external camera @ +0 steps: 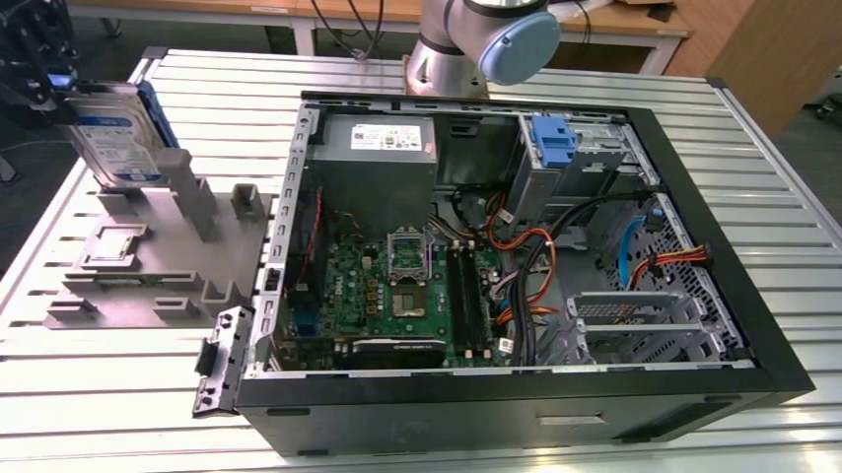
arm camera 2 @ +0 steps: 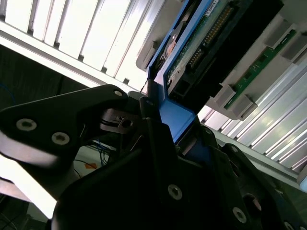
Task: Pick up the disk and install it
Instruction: 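Pick up the disk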
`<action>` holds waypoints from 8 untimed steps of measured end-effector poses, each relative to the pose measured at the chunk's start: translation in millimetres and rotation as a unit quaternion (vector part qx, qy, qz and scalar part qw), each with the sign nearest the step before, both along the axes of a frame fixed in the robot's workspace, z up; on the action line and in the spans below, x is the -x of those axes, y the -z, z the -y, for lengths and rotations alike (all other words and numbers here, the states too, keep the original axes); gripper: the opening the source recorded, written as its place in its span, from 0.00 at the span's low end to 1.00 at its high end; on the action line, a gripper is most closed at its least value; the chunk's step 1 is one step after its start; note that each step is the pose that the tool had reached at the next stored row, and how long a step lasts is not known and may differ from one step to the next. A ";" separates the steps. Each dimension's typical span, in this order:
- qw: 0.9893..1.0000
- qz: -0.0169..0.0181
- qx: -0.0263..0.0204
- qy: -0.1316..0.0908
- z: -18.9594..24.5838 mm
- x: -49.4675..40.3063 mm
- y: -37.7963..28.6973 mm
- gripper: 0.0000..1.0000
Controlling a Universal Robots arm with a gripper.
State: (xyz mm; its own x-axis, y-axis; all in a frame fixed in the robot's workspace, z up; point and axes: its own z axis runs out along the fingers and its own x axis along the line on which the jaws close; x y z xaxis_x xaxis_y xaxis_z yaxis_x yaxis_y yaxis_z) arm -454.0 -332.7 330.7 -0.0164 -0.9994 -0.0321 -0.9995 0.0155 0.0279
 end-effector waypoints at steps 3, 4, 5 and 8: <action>1.000 0.000 0.000 0.000 0.0 0.0 -1.4 0.37; 1.000 0.000 0.000 0.000 0.0 0.0 -1.7 0.37; 1.000 0.000 0.000 0.000 0.0 0.0 -1.9 0.37; 1.000 0.000 0.000 0.000 0.0 0.0 -3.0 0.37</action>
